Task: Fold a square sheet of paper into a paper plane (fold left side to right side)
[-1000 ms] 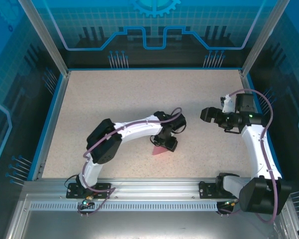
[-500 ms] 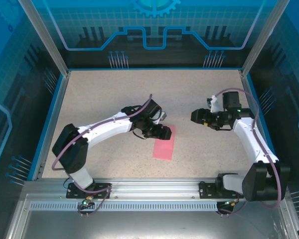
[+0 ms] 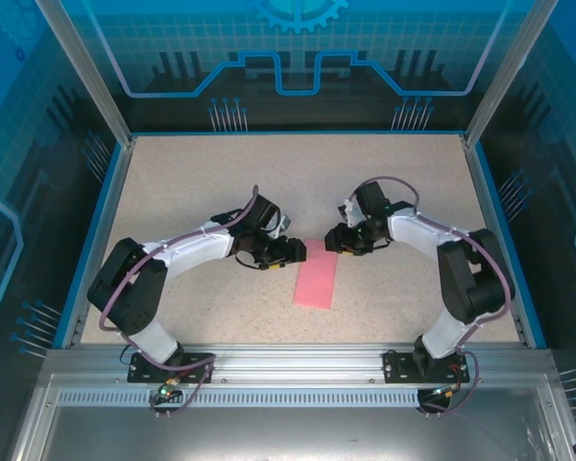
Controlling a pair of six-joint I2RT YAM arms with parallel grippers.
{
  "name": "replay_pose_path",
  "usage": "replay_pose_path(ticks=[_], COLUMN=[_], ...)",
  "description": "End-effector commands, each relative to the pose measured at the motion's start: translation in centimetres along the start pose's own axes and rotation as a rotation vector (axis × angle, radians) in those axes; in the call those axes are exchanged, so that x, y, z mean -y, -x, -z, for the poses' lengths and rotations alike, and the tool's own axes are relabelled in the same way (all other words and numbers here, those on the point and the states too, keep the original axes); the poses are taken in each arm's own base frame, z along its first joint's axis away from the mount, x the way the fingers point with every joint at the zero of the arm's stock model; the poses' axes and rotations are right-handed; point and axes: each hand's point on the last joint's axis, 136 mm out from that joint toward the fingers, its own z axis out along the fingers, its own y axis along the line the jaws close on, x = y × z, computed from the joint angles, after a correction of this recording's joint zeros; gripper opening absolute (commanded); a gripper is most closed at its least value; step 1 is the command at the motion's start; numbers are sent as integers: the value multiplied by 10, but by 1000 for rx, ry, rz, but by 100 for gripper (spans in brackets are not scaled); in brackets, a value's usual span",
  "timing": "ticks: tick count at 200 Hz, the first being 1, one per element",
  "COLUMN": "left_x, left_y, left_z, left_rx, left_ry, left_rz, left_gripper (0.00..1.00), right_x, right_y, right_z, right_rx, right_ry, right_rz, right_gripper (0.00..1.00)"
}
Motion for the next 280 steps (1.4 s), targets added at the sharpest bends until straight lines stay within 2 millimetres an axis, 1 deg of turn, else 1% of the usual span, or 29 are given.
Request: replay_pose_path(ticks=[1, 22, 51, 79, 137, 156, 172, 201, 232, 265, 280], left_x=[-6, -10, -11, -12, -5, -3, 0, 6, 5, 3, 3], left_y=[-5, -9, -12, -13, -16, -17, -17, -14, -14, -18, -19], left_z=[-14, -21, -31, -37, -50, -54, -56, -54, -51, -51, -51], left_rx=[-37, -62, -97, -117, -155, -164, -165, -159, -159, -166, -166], left_ry=[-27, -31, -46, -47, -49, -52, -58, -65, -50, -43, -42], left_rz=[47, 62, 75, 84, 75, 73, 70, 60, 57, 62, 64], left_gripper=[72, 72, 71, 71, 71, 68, 63, 51, 37, 18, 12], right_x=[-6, 2, 10, 13, 18, 18, 18, 17, 12, 3, 0], right_y=[19, 19, 14, 13, 10, 9, 8, 8, 12, 18, 17], right_z=[-10, -19, -26, -29, -35, -35, -35, -35, -29, -14, -3], right_rx=[31, 11, -10, -19, -38, -40, -43, -39, -14, 61, 100], right_ry=[-28, -76, -94, -100, -110, -110, -107, -103, -97, -80, -83], right_rz=[42, 53, 55, 59, 61, 62, 63, 68, 89, 133, 165], right_gripper=[45, 45, 44, 44, 43, 43, 43, 43, 44, 50, 54])
